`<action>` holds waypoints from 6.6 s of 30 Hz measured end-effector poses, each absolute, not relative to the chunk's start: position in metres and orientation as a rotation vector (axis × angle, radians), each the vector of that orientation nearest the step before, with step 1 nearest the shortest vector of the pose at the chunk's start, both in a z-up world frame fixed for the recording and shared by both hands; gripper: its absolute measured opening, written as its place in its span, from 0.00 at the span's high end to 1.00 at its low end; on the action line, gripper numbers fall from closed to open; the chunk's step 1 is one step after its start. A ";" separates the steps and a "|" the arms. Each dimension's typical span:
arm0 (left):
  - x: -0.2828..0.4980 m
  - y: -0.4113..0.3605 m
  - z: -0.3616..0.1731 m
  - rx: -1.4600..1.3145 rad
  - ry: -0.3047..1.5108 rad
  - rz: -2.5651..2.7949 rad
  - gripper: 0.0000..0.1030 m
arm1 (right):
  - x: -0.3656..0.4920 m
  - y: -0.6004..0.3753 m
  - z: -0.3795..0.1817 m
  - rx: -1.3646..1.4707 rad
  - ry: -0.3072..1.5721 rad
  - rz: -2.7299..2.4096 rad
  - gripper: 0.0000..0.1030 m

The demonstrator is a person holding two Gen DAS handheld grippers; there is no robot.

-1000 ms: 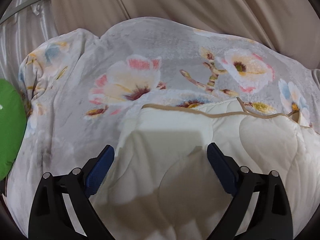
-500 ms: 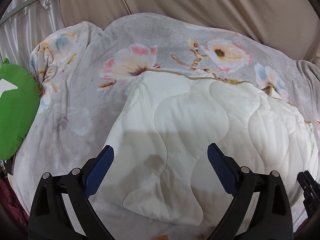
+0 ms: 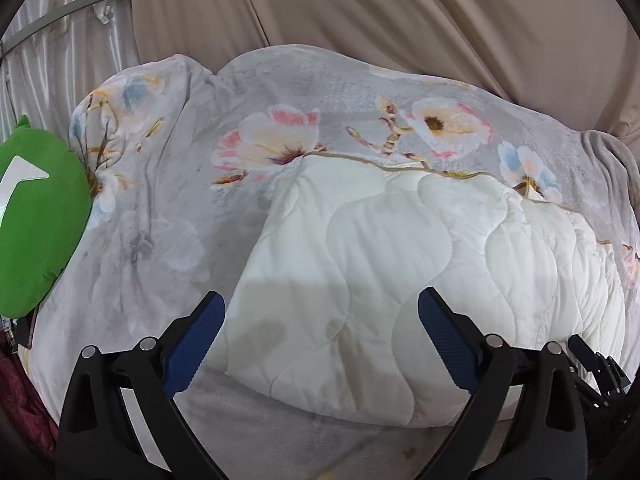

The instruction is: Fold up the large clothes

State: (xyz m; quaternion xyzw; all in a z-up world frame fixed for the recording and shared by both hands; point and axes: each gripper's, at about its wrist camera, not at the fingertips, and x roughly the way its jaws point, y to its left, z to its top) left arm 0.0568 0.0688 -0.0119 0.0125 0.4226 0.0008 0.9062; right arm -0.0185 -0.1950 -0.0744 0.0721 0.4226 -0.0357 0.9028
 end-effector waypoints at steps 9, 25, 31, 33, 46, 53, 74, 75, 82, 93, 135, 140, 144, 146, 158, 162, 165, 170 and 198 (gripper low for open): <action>0.062 0.109 -0.038 -0.018 0.934 0.071 0.08 | -0.001 -0.166 -0.026 0.219 0.788 0.009 0.52; 0.058 0.168 -0.102 -0.401 1.066 -0.051 0.08 | 0.078 -0.124 -0.084 0.128 0.883 0.014 0.51; 0.079 0.152 -0.115 -0.504 1.076 -0.089 0.15 | 0.087 -0.126 -0.078 0.129 0.903 0.027 0.51; 0.081 0.149 -0.101 -0.509 1.048 -0.101 0.34 | 0.083 -0.133 -0.067 0.165 0.907 0.035 0.52; 0.044 0.057 0.037 -0.322 0.799 -0.411 0.81 | -0.009 -0.203 -0.035 0.280 0.929 -0.045 0.54; 0.007 -0.083 0.053 -0.050 0.760 -0.650 0.84 | -0.069 -0.251 -0.037 0.350 0.899 -0.099 0.54; -0.022 -0.204 -0.023 0.191 0.871 -0.707 0.85 | -0.153 -0.356 -0.043 0.475 0.867 -0.268 0.54; -0.022 -0.201 -0.019 0.187 0.867 -0.701 0.85 | -0.149 -0.353 -0.042 0.467 0.868 -0.260 0.54; -0.019 -0.179 0.003 0.149 0.837 -0.665 0.85 | -0.117 -0.330 -0.038 0.441 0.869 -0.189 0.54; 0.010 -0.004 0.065 -0.203 0.784 -0.451 0.85 | -0.075 -0.309 -0.019 0.326 0.840 -0.175 0.54; 0.212 0.089 -0.072 -0.128 0.933 -0.077 0.90 | 0.108 -0.376 -0.066 0.440 0.880 -0.273 0.74; 0.187 0.077 -0.006 -0.118 0.722 -0.089 0.73 | 0.093 -0.346 0.004 0.300 0.636 -0.277 0.67; 0.204 0.023 -0.007 -0.074 0.715 -0.208 0.67 | 0.135 -0.294 -0.012 0.237 0.721 -0.068 0.67; 0.215 0.002 -0.029 -0.046 0.757 -0.227 0.67 | 0.152 -0.271 -0.034 0.198 0.790 0.001 0.69; 0.233 0.015 -0.101 -0.033 0.845 -0.276 0.71 | 0.149 -0.330 -0.098 0.300 0.867 -0.034 1.00; 0.224 0.032 -0.092 -0.030 0.815 -0.218 0.75 | 0.124 -0.351 -0.082 0.321 0.808 -0.184 0.97; 0.217 0.054 -0.090 -0.015 0.794 -0.166 0.75 | 0.104 -0.360 -0.075 0.272 0.759 -0.247 0.83; 0.219 0.054 -0.100 0.010 0.803 -0.131 0.75 | 0.111 -0.358 -0.098 0.233 0.831 -0.263 0.85; 0.079 0.162 -0.128 -0.644 0.991 -0.042 0.10 | 0.116 -0.133 -0.089 0.082 0.826 0.059 0.80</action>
